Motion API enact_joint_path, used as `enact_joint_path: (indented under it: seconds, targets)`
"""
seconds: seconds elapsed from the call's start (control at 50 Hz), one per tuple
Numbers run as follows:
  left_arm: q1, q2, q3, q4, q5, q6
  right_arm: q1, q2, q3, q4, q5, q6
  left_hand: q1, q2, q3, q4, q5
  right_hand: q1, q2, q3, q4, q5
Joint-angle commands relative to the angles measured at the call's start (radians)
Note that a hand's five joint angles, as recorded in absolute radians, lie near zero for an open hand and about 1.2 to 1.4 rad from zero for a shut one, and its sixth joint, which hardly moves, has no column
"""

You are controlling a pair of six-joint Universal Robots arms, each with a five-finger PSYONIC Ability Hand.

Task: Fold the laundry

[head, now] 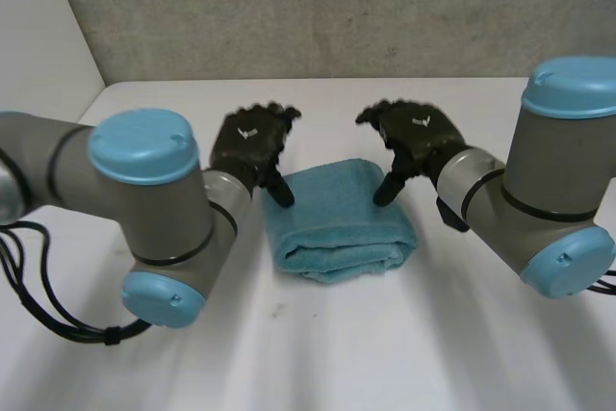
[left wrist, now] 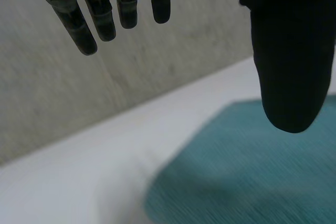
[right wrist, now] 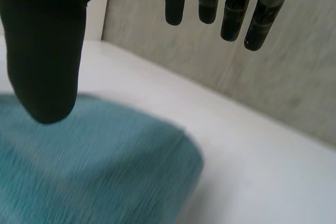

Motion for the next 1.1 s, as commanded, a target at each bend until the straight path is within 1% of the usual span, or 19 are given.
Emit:
enact_joint_path:
  seconds: [0.02, 0.16, 0.28, 0.34, 0.38, 0.42, 0.44, 0.48, 0.5, 0.54, 0.56, 0.58, 0.6, 0.64, 0.68, 0.8, 0.94, 1.02, 1.1]
  targets:
    - [-0.004, -0.082, 0.006, -0.071, -0.002, -0.030, -0.015, 0.180, -0.085, 0.069, -0.042, -0.008, 0.007, 0.003, -0.009, 0.002, -0.013, -0.031, -0.047, -0.040, -0.057, -0.061]
    - [-0.003, -0.112, -0.018, -0.160, 0.002, -0.031, -0.061, 0.266, -0.159, 0.138, -0.045, -0.011, -0.007, -0.011, -0.024, -0.012, -0.028, -0.031, -0.047, -0.040, -0.057, -0.061]
    - [-0.001, -0.091, -0.018, -0.180, 0.002, -0.028, -0.071, 0.264, -0.174, 0.173, -0.052, -0.016, -0.007, -0.011, -0.024, -0.012, -0.028, -0.031, -0.047, -0.040, -0.057, -0.061]
    - [0.000, -0.026, -0.008, -0.183, 0.004, -0.025, -0.072, 0.226, -0.185, 0.176, -0.053, -0.014, -0.007, -0.011, -0.024, -0.012, -0.028, -0.031, -0.047, -0.040, -0.057, -0.061]
    - [0.000, 0.013, -0.006, -0.181, 0.005, -0.025, -0.075, 0.101, -0.182, 0.170, -0.049, -0.008, -0.007, -0.011, -0.024, -0.012, -0.028, -0.031, -0.047, -0.040, -0.057, -0.061]
    - [0.005, 0.103, 0.000, -0.181, 0.005, -0.022, -0.077, 0.038, -0.174, 0.161, -0.047, -0.004, -0.010, -0.014, -0.027, -0.015, -0.031, -0.031, -0.047, -0.040, -0.057, -0.061]
    - [0.005, 0.104, 0.000, -0.181, 0.005, -0.022, -0.077, 0.037, -0.174, 0.161, -0.047, -0.004, -0.010, -0.014, -0.027, -0.015, -0.031, -0.031, -0.047, -0.040, -0.057, -0.061]
    - [0.014, 0.205, 0.012, -0.181, 0.002, -0.019, -0.084, -0.076, -0.164, 0.130, -0.015, 0.003, -0.010, -0.014, -0.027, -0.015, -0.031, -0.031, -0.047, -0.040, -0.057, -0.061]
    - [0.014, 0.205, 0.012, -0.181, 0.002, -0.019, -0.084, -0.076, -0.164, 0.130, -0.015, 0.003, -0.010, -0.014, -0.027, -0.015, -0.031, -0.031, -0.047, -0.040, -0.057, -0.061]
    - [0.043, 0.309, 0.012, -0.184, 0.002, -0.019, -0.106, -0.189, -0.131, 0.095, 0.074, 0.001, -0.010, -0.014, -0.027, -0.015, -0.031, -0.031, -0.047, -0.040, -0.057, -0.061]
    - [0.043, 0.309, 0.012, -0.184, 0.002, -0.019, -0.106, -0.190, -0.131, 0.095, 0.074, 0.001, -0.010, -0.014, -0.027, -0.015, -0.031, -0.031, -0.047, -0.040, -0.057, -0.061]
    - [0.075, 0.355, 0.006, -0.188, 0.002, -0.017, -0.116, -0.249, -0.110, 0.078, 0.123, -0.007, -0.010, -0.014, -0.027, -0.015, -0.031, -0.031, -0.047, -0.040, -0.057, -0.061]
    - [0.076, 0.355, 0.006, -0.188, 0.002, -0.017, -0.117, -0.249, -0.110, 0.078, 0.123, -0.007, -0.010, -0.014, -0.027, -0.015, -0.031, -0.031, -0.047, -0.040, -0.057, -0.061]
    - [0.143, 0.435, -0.006, -0.210, 0.007, -0.019, -0.144, -0.343, -0.069, 0.057, 0.184, -0.008, -0.010, -0.014, -0.027, -0.015, -0.031, -0.031, -0.047, -0.040, -0.057, -0.061]
    - [0.169, 0.476, -0.015, -0.235, 0.007, -0.019, -0.161, -0.378, -0.050, 0.052, 0.194, -0.011, -0.010, -0.014, -0.027, -0.015, -0.031, -0.031, -0.047, -0.040, -0.057, -0.061]
    - [0.236, 0.578, -0.072, -0.296, 0.019, -0.028, -0.212, -0.472, 0.053, 0.061, 0.188, -0.013, -0.022, -0.026, -0.039, -0.027, -0.043, -0.031, -0.047, -0.040, -0.057, -0.061]
    - [0.243, 0.612, -0.126, -0.295, 0.063, -0.031, -0.212, -0.490, 0.091, 0.064, 0.172, -0.014, -0.025, -0.029, -0.042, -0.030, -0.046, -0.031, -0.047, -0.040, -0.057, -0.061]
    - [0.237, 0.615, -0.127, -0.295, 0.071, -0.031, -0.215, -0.490, 0.091, 0.064, 0.116, -0.013, -0.025, -0.029, -0.042, -0.030, -0.046, -0.031, -0.047, -0.040, -0.057, -0.061]
    - [0.243, 0.615, -0.120, -0.292, 0.071, -0.031, -0.215, -0.492, 0.094, 0.067, 0.094, -0.013, -0.025, -0.029, -0.042, -0.030, -0.046, -0.031, -0.047, -0.040, -0.057, -0.061]
